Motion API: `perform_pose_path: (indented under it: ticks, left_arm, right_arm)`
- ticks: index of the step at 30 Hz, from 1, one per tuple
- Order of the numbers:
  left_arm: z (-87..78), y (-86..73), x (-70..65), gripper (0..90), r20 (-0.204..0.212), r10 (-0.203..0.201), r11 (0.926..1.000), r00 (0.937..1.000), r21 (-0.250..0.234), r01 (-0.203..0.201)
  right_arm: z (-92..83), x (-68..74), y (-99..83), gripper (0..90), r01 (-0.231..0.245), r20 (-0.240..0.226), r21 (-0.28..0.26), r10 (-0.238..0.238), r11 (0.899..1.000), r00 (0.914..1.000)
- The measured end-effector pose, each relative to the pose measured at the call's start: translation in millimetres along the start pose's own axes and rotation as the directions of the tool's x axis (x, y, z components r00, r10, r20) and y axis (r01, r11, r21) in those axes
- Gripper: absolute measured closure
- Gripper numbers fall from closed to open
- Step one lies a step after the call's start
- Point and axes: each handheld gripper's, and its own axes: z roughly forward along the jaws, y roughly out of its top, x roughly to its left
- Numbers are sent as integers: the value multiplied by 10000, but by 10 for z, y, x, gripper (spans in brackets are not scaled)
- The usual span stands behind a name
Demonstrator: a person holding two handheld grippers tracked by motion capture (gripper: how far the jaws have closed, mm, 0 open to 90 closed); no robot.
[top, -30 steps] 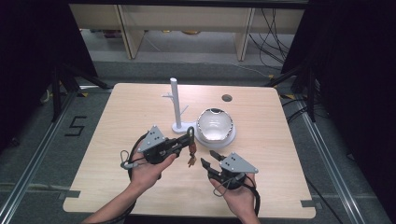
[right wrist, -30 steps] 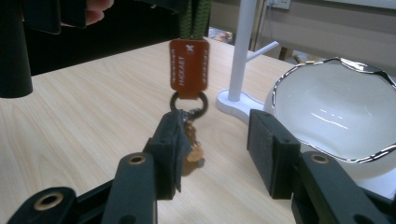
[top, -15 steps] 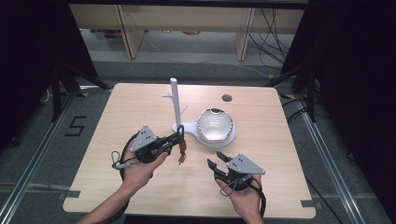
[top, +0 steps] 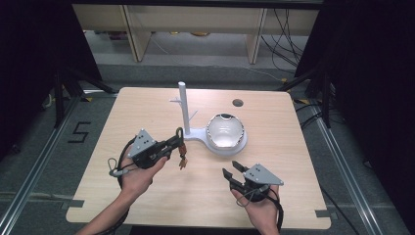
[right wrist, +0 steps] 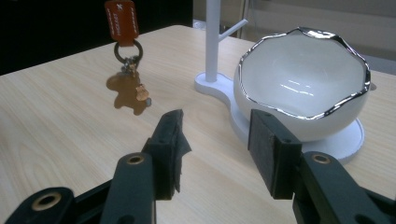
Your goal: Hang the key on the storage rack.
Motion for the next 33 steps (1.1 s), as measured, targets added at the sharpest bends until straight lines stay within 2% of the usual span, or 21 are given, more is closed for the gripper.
perform_pose_path:
  ticks: [4, 5, 6, 8, 9, 10, 11, 15, 16, 18, 19, 20, 21, 22, 23, 24, 25, 31, 33]
  left_arm:
    - [-37, 8, 61, 836, -209, -49, 9999, 9998, -94, 47]
    - [-47, 10, 75, 835, -265, -63, 9999, 9996, -115, 60]
    - [-57, 13, 91, 835, -318, -48, 9999, 9995, -124, 44]
    - [-75, 18, 120, 836, -438, -71, 9999, 9990, -139, 64]
    - [-82, 21, 135, 836, -491, -69, 9999, 9988, -154, 62]
    - [-90, 24, 146, 836, -556, -108, 9998, 9984, -157, 99]
    - [-96, 27, 161, 836, -596, -87, 9998, 9982, -162, 78]
    - [-117, 31, 211, 836, -730, -98, 9999, 9973, -148, 87]
    - [-120, 30, 222, 836, -767, -95, 9999, 9970, -133, 85]
    - [-127, 29, 242, 836, -845, -80, 9999, 9964, -109, 71]
    - [-130, 28, 253, 836, -884, -71, 9999, 9961, -104, 62]
    - [-133, 26, 262, 835, -929, -91, 9999, 9956, -98, 82]
    - [-134, 26, 270, 836, -968, -128, 9999, 9952, -117, 117]
    - [-138, 28, 284, 835, -1010, -86, 9999, 9948, -97, 77]
    - [-139, 28, 295, 836, -1046, -70, 9999, 9945, -86, 62]
    - [-141, 30, 304, 835, -1105, -66, 10000, 9938, -77, 57]
    - [-143, 32, 314, 835, -1146, -45, 10000, 9934, -58, 39]
    - [-140, 45, 367, 836, -1425, -1, 10000, 9898, -13, -1]
    - [-134, 48, 385, 836, -1507, -12, 10000, 9886, -38, 6]
  right_arm:
    - [-19, -23, -32, 562, -80, 63, 25, 80, 10000, 9999]
    - [-22, -11, -43, 562, -336, 66, -43, 337, 9994, 9994]
    - [-15, -32, -48, 562, -186, 12, -112, 187, 9998, 9998]
    - [-20, -37, -59, 562, -177, 48, -114, 178, 9998, 9998]
    - [-26, -28, -66, 562, -420, 52, -92, 421, 9991, 9991]
    - [-38, -22, -69, 562, -461, 128, -35, 461, 9989, 9989]
    - [-39, -42, -72, 562, -236, 168, -61, 237, 9997, 9996]
    - [-62, -48, -93, 562, -403, 220, 43, 401, 9992, 9990]
    - [-61, -58, -101, 561, -281, 289, 14, 280, 9996, 9992]
    - [-42, -60, -123, 562, -375, 148, -184, 377, 9991, 9992]
    - [-59, -61, -126, 562, -260, 297, -55, 262, 9996, 9992]
    - [-50, -56, -137, 562, -392, 218, -67, 393, 9992, 9990]
    - [-58, -61, -144, 561, -325, 204, 12, 324, 9995, 9993]
    - [-51, -41, -157, 561, -601, 169, -74, 603, 9982, 9980]
    - [-44, -62, -163, 561, -441, 119, -108, 443, 9990, 9989]
    - [-60, -46, -166, 561, -597, 288, 18, 596, 9982, 9978]
    - [-59, -44, -170, 562, -638, 224, -3, 638, 9980, 9977]
    - [-73, -83, -172, 562, -475, 180, 29, 474, 9989, 9987]
    - [-68, -78, -177, 562, -586, 194, -49, 587, 9983, 9981]
